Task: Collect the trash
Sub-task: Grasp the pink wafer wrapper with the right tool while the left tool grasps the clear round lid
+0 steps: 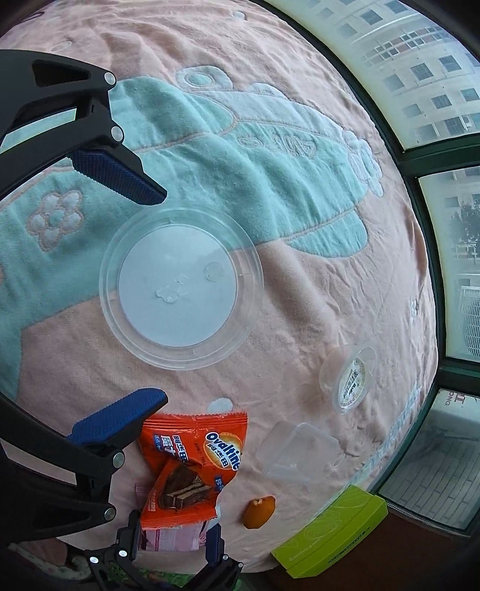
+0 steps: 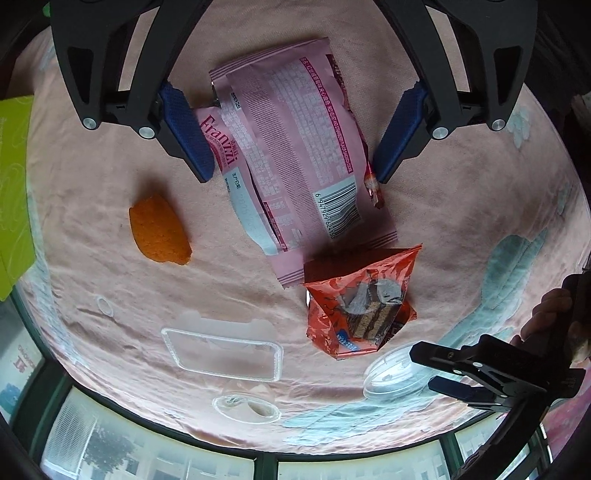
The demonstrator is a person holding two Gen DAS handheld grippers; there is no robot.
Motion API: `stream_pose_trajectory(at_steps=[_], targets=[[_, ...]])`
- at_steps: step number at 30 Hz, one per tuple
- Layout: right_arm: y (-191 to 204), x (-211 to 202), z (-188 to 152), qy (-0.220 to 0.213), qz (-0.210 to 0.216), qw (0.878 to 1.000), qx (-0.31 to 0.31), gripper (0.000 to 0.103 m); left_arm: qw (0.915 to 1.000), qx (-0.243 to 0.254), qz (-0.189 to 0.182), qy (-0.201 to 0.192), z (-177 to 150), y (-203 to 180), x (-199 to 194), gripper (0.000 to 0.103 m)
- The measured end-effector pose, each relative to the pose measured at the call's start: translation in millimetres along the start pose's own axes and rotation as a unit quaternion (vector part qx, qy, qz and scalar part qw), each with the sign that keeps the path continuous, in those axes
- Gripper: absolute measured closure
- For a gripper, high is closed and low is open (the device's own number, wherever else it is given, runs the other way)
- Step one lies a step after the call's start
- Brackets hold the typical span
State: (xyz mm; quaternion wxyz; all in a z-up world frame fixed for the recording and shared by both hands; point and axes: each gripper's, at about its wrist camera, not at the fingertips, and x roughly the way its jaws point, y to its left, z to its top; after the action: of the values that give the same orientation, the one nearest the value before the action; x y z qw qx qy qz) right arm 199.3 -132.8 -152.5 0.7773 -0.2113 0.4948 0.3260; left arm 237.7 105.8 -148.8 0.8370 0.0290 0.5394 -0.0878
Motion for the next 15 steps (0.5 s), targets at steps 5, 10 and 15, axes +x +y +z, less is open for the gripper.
stream_pose_trajectory(at_steps=[5, 10, 15], targets=[[3, -6, -2, 0.000, -0.002, 1.000, 0.011, 0.035, 1.0000, 0.006, 0.001, 0.000, 2, 2, 2, 0.007], [1, -13, -5, -0.004, 0.003, 0.999, 0.035, 0.041, 0.9998, 0.017, 0.007, 0.011, 2, 0, 11, 0.007], [0, -23, -16, -0.007, -0.007, 0.998, 0.058, 0.041, 0.9999, 0.010, 0.004, 0.003, 1, 1, 14, 0.007]])
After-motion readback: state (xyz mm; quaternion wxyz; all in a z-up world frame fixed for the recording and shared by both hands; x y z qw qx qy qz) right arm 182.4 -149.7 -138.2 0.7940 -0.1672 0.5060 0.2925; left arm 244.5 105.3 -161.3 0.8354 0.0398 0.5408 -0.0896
